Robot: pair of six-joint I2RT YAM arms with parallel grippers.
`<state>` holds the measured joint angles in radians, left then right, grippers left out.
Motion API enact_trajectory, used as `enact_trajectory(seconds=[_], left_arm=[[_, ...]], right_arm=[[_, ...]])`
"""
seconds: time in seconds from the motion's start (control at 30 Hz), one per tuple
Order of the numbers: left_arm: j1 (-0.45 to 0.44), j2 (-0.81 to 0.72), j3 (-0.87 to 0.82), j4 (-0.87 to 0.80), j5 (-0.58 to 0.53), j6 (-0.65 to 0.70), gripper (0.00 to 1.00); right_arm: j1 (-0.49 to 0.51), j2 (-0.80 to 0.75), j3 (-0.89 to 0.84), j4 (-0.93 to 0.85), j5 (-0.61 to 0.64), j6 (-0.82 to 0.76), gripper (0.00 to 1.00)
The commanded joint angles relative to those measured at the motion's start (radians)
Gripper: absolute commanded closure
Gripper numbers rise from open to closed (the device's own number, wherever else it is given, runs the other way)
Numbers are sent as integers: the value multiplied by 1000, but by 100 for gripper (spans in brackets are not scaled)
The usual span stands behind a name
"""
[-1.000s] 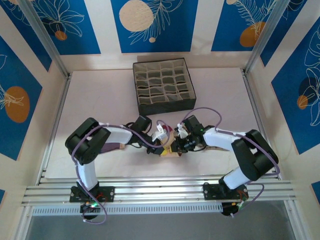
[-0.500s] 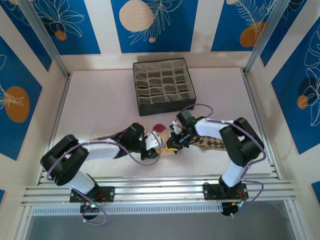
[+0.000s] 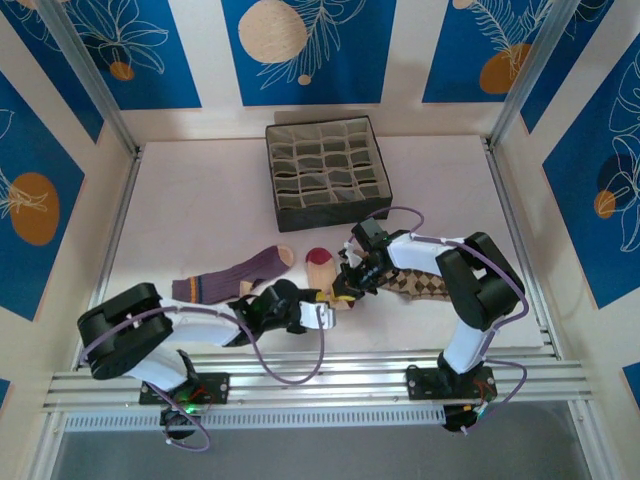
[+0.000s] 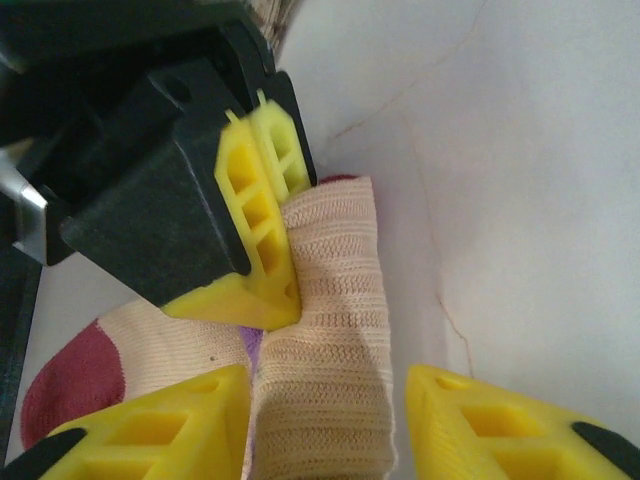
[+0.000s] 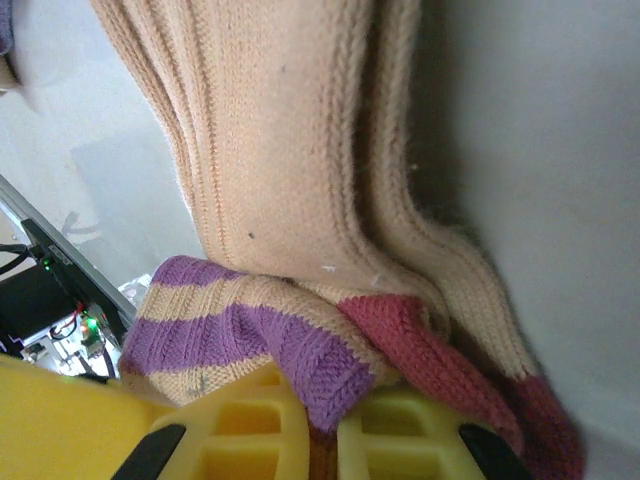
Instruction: Roll the socks
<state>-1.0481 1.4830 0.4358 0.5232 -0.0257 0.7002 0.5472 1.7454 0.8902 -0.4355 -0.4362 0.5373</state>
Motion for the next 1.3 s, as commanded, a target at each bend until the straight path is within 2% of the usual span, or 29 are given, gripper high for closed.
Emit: enact_trajectory(seconds=[0.0,0.1,0.17,0.2,0.27,0.37,0.4,0.47,0.6,0.8,0.93,1.27], left_arm=[[-13,59,17,74,-55,57,55],[-14,106,29,89,-51,67,56],[-15,127,36,90,-47,67,62],[-16,136,41,83,-42,66,72],[-16,137,47,59,-21,47,100],[1,122,61,-10,45,-13,100],[18,117,67,-40,92,-41,100],[58,106,74,-89,196,-109,100],[138,110,110,-192,406,-207,100],[232,175,211,-365,606,-292,100],[285,242,273,-444,680,-336,100],[372,324,272,-383,785,-466,100]], right_arm=[[6,80,-51,-93,160,1,97],[5,83,-50,-94,156,0,97],[4,83,-50,-95,151,-2,97],[3,82,-49,-96,150,-3,96],[4,70,-54,-90,144,-11,88],[0,0,-85,-51,135,-26,66],[-8,-31,-96,-38,129,-37,56],[-41,-80,-111,-34,112,-57,49],[-104,-153,-120,-29,97,-93,46],[-101,-215,-130,62,77,-108,45],[-78,-228,-144,152,73,-102,46],[-56,-183,-168,326,-72,-127,46]])
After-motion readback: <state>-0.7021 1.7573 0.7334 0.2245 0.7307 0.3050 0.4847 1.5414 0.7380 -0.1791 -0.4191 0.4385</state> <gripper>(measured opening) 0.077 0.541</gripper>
